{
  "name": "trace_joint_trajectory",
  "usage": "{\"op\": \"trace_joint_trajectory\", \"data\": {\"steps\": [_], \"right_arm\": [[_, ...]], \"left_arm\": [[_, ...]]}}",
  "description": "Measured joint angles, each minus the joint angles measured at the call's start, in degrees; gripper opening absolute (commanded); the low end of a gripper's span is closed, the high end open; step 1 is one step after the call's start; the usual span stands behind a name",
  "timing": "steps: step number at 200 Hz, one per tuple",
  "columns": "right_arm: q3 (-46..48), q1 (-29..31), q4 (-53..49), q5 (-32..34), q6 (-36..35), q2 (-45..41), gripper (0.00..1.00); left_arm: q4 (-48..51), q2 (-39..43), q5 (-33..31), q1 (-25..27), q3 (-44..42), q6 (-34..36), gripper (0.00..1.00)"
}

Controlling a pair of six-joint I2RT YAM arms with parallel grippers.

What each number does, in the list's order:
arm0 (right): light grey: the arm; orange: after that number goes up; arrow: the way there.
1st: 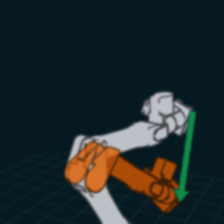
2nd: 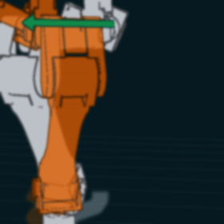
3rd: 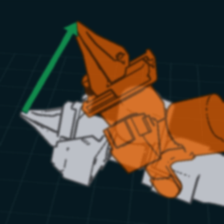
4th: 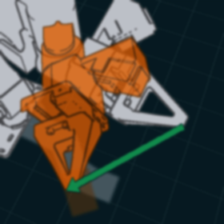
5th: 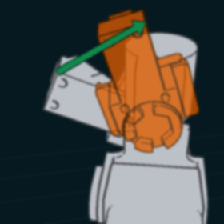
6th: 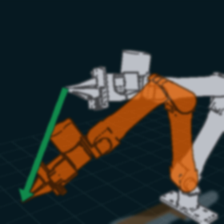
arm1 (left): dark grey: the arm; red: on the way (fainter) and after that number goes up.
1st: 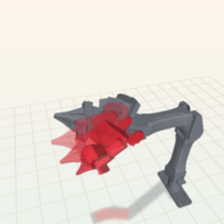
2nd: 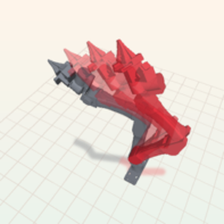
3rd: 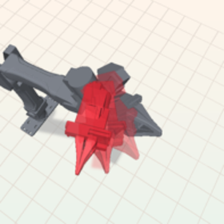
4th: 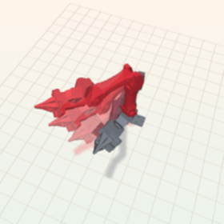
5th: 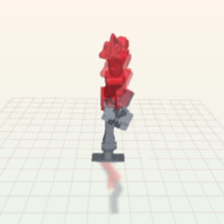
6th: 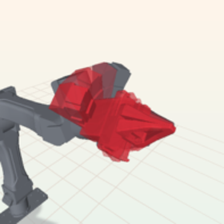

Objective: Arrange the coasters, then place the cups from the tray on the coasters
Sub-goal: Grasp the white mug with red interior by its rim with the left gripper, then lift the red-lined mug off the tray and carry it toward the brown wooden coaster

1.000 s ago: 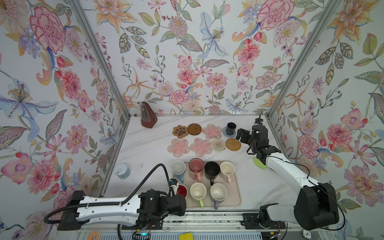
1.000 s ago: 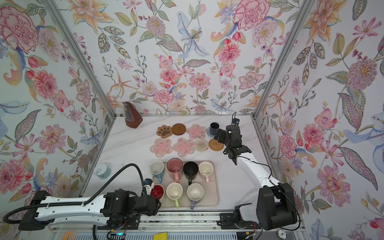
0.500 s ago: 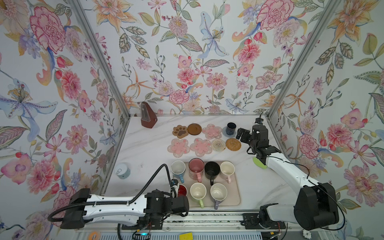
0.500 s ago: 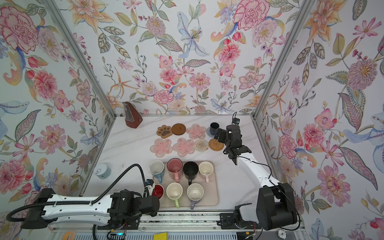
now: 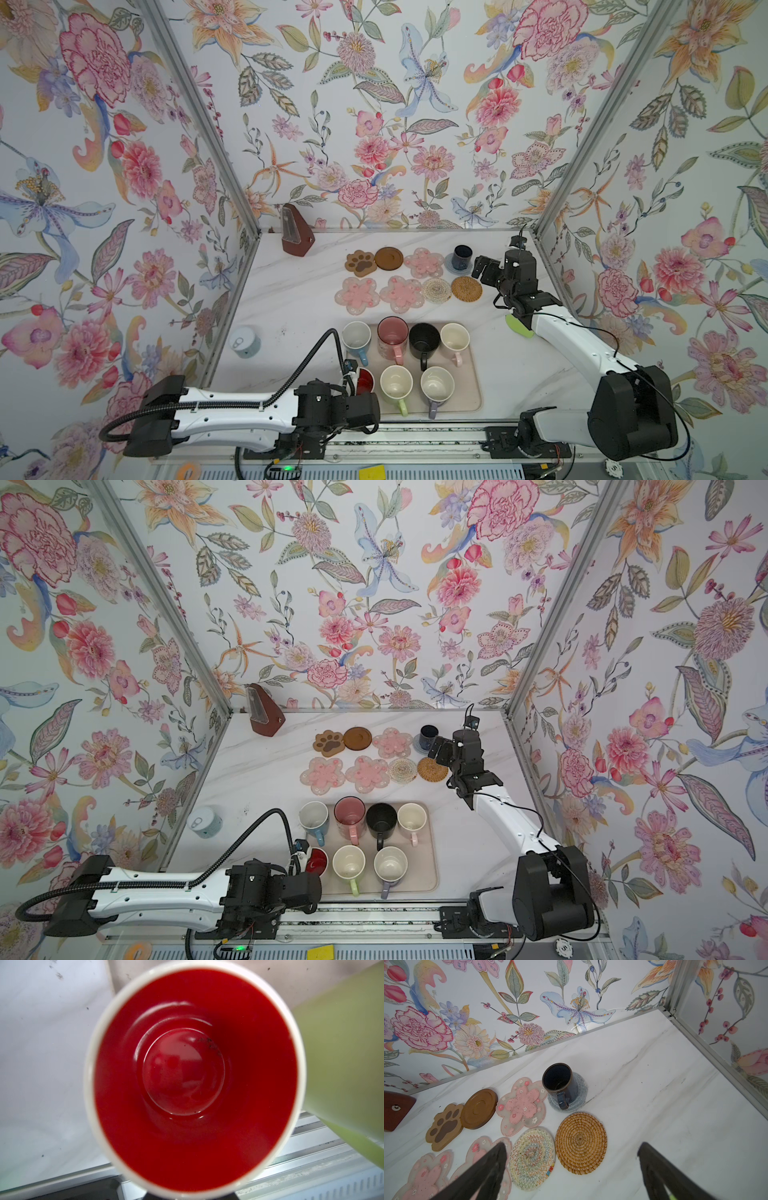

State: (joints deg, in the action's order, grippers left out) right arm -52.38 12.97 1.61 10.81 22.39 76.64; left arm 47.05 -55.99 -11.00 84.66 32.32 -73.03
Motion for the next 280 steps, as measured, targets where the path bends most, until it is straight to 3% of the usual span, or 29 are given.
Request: {"op": "trace_joint_trajectory", "data": {"steps": [15,73,159,189,217,243,280], "right_arm": [[0.0,0.0,0.3,-0.2,0.2,0.2,0.99],[0.0,0.0,0.9,-1.2,1.0,1.1,0.99],[0.0,0.0,0.9,-1.4,1.1,2.0,0.99],[0.0,0.0,0.9,-1.4,1.1,2.3,0.99],[0.0,-0.1,0.9,-1.4,1.0,2.3,0.99],[0.0,-0.3,0.7,-1.4,1.0,2.2,0.99],[0.0,-0.6,-0.3,-1.5,1.0,0.5,0.99]], "left_arm": [[0.5,0.1,-0.2,0.0,0.5,-0.1,0.00],[4.4,1.0,-0.2,0.0,2.5,-0.4,0.00],[20.5,8.9,-4.4,0.0,5.9,-6.1,0.00],[28.4,9.3,-8.4,-1.0,11.2,-8.1,0.00],[30.4,10.0,-13.0,-10.3,17.7,-2.6,0.00],[25.5,10.5,-15.2,-24.8,19.6,9.7,0.00],[13.6,5.9,-12.9,-42.2,21.2,29.4,0.00]]}}
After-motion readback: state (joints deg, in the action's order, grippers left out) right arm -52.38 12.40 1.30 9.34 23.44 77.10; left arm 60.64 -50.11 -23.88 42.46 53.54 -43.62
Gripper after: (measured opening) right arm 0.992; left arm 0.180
